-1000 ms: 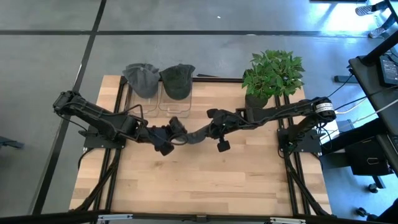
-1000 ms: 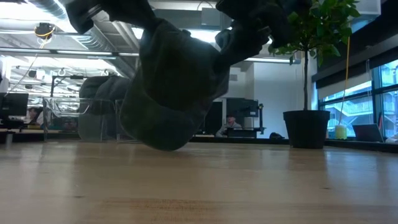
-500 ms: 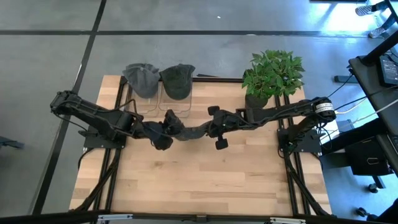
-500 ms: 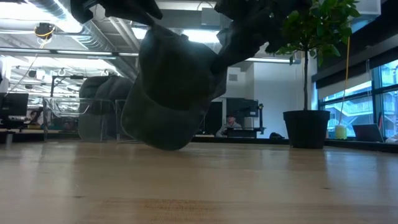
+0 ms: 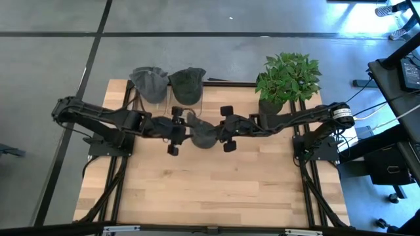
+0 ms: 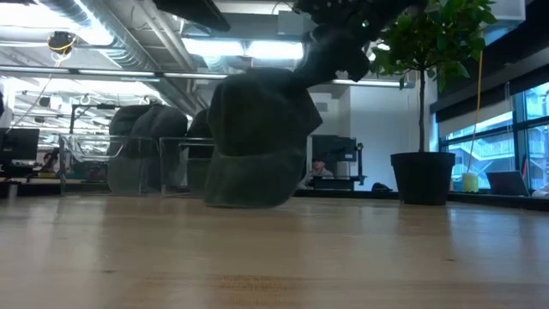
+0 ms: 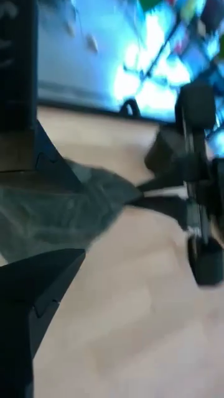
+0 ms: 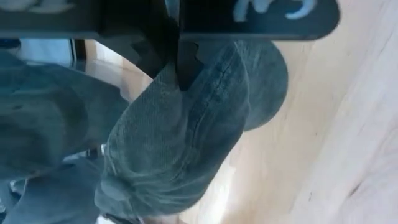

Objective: Pick & Place hat
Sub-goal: Put the black cap into the right transparent bin

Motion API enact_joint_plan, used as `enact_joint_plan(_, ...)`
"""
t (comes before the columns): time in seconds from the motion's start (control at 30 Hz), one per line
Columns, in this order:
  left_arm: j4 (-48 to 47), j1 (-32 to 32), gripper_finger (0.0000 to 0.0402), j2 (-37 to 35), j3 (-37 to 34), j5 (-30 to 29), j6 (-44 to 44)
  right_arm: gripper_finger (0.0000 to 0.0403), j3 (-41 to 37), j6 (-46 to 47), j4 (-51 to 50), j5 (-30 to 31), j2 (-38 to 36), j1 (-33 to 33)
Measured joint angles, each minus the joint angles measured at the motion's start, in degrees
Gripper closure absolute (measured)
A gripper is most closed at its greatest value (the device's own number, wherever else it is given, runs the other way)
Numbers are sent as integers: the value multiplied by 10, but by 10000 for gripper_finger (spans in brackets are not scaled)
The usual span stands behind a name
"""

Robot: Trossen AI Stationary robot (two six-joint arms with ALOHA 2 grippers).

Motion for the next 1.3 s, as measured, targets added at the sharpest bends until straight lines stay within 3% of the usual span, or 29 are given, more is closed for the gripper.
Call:
enact_joint_plan(0.47,-2,153,258,10,13,358,-48,393,0,-41,57,-30,0,53)
enact_joint_plan(0.77,9,200,258,68,14,416,-44,393,0,-57,77,-48,2,53)
enact_joint_plan(1.07,30,232,256,123,13,596,-89,393,0,-67,76,-48,3,53)
enact_joint_plan(1.3,31,244,257,133,13,671,-148,392,0,-67,74,-46,3,53)
